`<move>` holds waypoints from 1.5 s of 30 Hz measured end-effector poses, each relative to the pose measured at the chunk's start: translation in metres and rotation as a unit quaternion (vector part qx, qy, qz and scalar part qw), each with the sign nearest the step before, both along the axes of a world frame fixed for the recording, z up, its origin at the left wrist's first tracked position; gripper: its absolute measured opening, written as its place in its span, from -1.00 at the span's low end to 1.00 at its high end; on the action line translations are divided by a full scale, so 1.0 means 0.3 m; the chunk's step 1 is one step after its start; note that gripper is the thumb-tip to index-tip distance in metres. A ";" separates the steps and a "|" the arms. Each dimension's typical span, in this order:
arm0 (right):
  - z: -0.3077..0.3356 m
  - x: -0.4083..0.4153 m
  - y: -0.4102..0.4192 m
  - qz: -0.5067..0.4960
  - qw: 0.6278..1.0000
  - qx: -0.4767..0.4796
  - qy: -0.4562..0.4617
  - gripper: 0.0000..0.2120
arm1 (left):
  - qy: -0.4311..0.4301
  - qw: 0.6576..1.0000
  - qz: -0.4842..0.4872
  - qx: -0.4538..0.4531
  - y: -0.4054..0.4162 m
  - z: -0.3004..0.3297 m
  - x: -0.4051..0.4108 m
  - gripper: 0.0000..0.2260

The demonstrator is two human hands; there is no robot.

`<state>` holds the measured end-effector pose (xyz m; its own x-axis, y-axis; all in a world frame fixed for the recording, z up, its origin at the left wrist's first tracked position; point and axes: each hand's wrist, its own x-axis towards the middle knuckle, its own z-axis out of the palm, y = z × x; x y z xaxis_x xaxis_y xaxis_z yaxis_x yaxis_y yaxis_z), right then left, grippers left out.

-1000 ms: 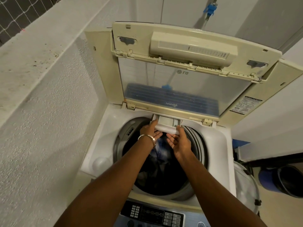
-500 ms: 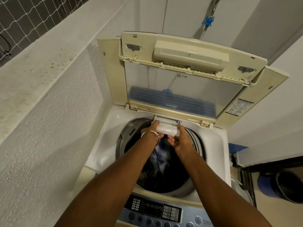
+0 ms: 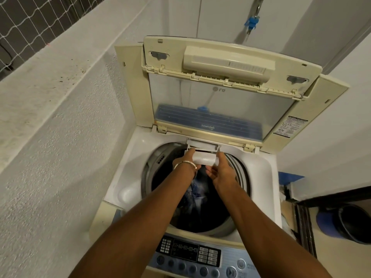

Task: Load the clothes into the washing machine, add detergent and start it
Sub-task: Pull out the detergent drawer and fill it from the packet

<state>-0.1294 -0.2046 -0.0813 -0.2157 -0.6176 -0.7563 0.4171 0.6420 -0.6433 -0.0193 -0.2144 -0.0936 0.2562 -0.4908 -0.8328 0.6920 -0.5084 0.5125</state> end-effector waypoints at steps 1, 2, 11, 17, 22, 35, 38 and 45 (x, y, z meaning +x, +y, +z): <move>0.000 -0.001 0.007 -0.001 1.000 -0.002 -0.001 -0.73 | 0.000 1.000 -0.002 -0.007 0.012 0.002 0.002 -0.53; 0.000 -0.002 0.015 -0.002 1.000 -0.004 -0.005 -0.74 | 0.002 1.000 -0.003 -0.015 0.023 0.004 0.004 -0.53; 0.035 -0.008 0.078 0.018 0.999 -0.021 -0.034 -0.80 | 0.013 0.998 -0.021 -0.064 0.125 0.038 0.032 -0.55; 0.083 -0.021 0.116 0.043 0.998 -0.033 -0.040 -0.81 | 0.031 0.995 -0.022 -0.094 0.202 0.097 0.044 -0.63; 0.145 -0.028 0.145 0.074 0.994 -0.052 -0.057 -0.83 | 0.026 0.994 -0.018 -0.104 0.280 0.173 0.048 -0.77; 0.375 0.017 0.200 0.162 0.975 -0.109 -0.110 -0.65 | -0.021 0.974 0.143 -0.172 0.471 0.439 0.047 -0.66; 0.434 0.061 0.209 0.182 0.966 -0.133 -0.125 -0.61 | -0.025 0.965 0.184 -0.185 0.501 0.503 0.061 -0.68; 0.598 0.212 0.193 0.249 0.947 -0.152 -0.135 -0.66 | -0.036 0.934 0.273 -0.226 0.540 0.678 0.152 -0.58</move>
<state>-0.0657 -0.1466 0.0980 0.3358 -0.7901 -0.5128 0.2873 0.6044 -0.7430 0.0263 -0.0524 0.1099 0.6177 -0.5686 -0.5432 0.7410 0.1895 0.6442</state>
